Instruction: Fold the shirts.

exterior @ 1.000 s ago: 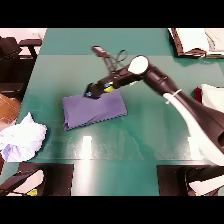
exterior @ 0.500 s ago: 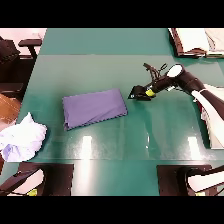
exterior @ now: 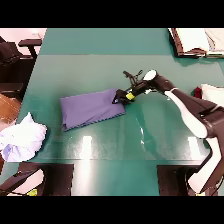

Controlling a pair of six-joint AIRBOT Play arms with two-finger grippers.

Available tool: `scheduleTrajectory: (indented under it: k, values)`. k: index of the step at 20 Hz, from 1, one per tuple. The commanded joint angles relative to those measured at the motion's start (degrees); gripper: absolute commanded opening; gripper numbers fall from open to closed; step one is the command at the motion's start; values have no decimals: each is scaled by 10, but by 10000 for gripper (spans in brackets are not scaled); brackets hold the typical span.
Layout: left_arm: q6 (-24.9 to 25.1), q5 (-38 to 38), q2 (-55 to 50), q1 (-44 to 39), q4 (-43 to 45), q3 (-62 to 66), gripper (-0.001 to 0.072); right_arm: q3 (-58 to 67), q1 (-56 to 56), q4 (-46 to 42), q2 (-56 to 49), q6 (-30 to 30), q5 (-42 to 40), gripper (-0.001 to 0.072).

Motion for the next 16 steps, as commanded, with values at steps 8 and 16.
scheduleTrajectory:
  k: [8, 16]
  values:
    - [15, -16, 0, -109, -16, 0, 25, 80, -71, -86, 56, 0, 0, 21]
    - [14, -8, 0, -231, -18, 0, 26, 80, -388, -219, 225, 61, 47, 21]
